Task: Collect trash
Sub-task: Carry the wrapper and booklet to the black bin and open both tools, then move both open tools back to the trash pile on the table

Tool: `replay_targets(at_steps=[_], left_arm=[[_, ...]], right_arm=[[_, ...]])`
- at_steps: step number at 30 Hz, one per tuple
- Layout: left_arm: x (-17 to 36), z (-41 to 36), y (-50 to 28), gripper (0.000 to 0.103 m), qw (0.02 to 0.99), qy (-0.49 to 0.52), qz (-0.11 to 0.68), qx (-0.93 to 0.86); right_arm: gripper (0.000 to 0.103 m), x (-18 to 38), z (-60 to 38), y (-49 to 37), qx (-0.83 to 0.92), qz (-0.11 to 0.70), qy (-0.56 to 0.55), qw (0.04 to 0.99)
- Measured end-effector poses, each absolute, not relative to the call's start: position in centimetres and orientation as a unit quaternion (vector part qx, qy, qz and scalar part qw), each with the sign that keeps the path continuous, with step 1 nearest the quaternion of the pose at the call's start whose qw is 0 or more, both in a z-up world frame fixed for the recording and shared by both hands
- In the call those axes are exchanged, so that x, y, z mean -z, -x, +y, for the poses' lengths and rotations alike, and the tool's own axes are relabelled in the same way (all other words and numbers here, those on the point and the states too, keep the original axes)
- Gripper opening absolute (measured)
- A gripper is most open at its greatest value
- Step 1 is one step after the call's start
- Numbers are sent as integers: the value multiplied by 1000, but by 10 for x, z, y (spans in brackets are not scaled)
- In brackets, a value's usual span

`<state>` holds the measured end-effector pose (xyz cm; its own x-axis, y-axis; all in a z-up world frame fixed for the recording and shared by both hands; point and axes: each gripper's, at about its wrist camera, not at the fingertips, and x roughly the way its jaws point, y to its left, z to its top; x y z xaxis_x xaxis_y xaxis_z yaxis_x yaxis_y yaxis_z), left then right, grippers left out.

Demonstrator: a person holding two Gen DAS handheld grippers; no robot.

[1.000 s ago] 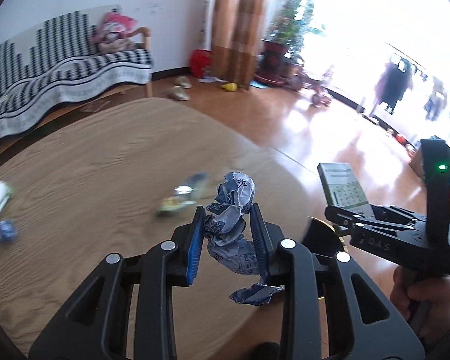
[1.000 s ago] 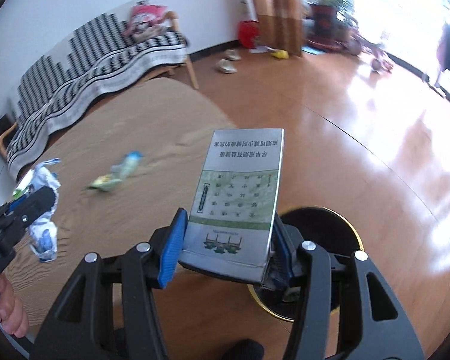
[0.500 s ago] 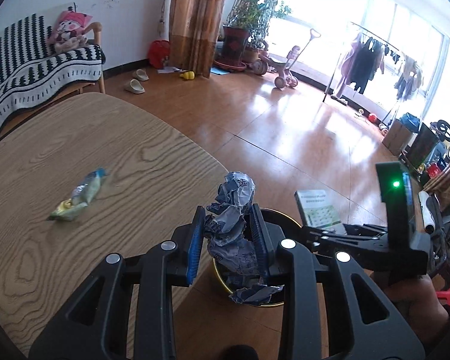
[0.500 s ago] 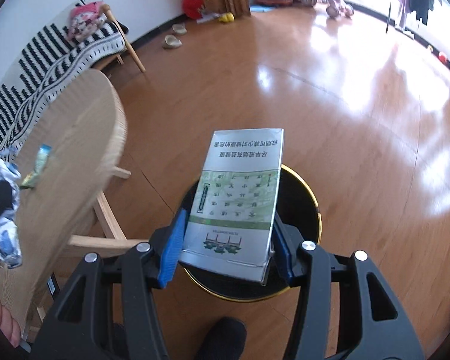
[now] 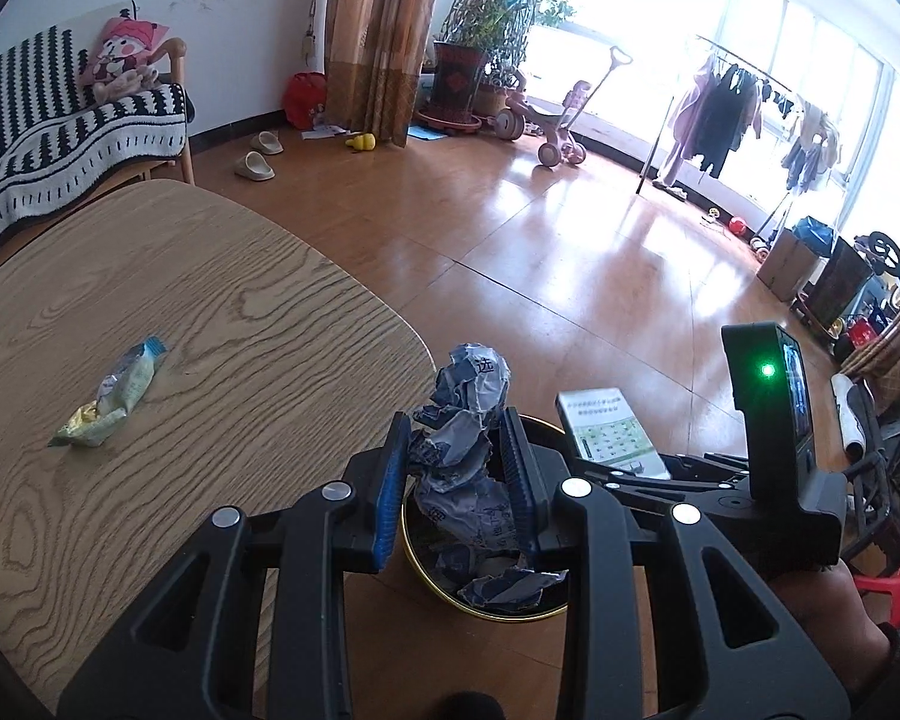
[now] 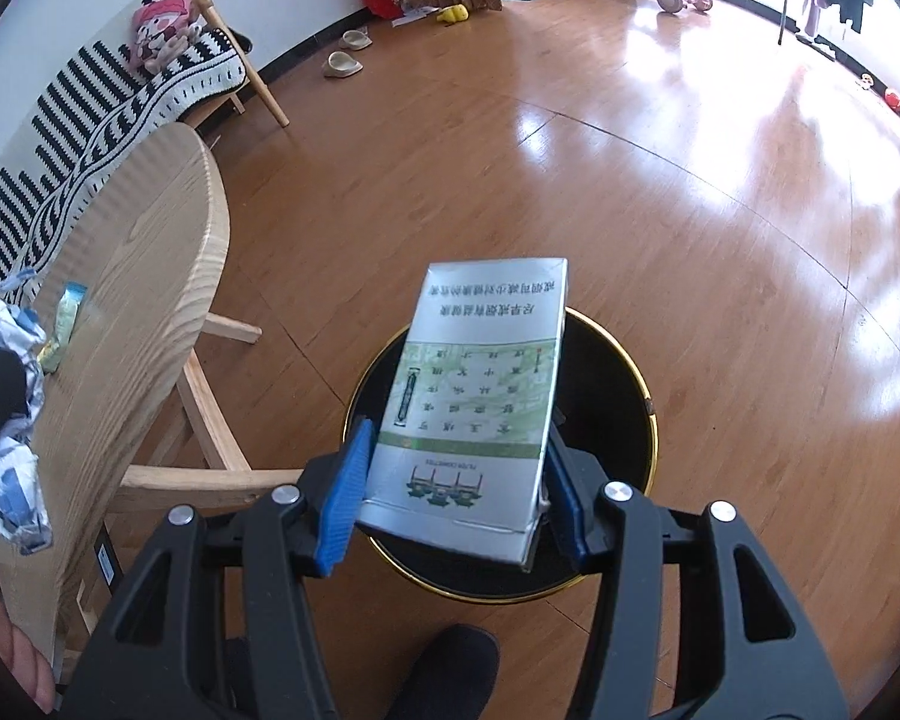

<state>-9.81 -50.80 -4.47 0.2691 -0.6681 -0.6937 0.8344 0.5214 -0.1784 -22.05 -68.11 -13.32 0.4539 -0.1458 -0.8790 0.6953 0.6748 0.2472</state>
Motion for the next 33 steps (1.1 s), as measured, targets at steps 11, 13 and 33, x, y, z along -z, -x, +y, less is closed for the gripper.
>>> replay_targets(at_steps=[11, 13, 33], left_arm=[[59, -527, 108, 30, 774, -117, 383, 490], [64, -536, 111, 30, 767, -117, 387, 498], [83, -565, 119, 65, 740, -106, 404, 527]], right_arm=[[73, 121, -705, 251, 312, 400, -343, 791], [76, 118, -710, 257, 324, 391, -348, 788], [81, 96, -715, 281, 345, 348, -369, 790]])
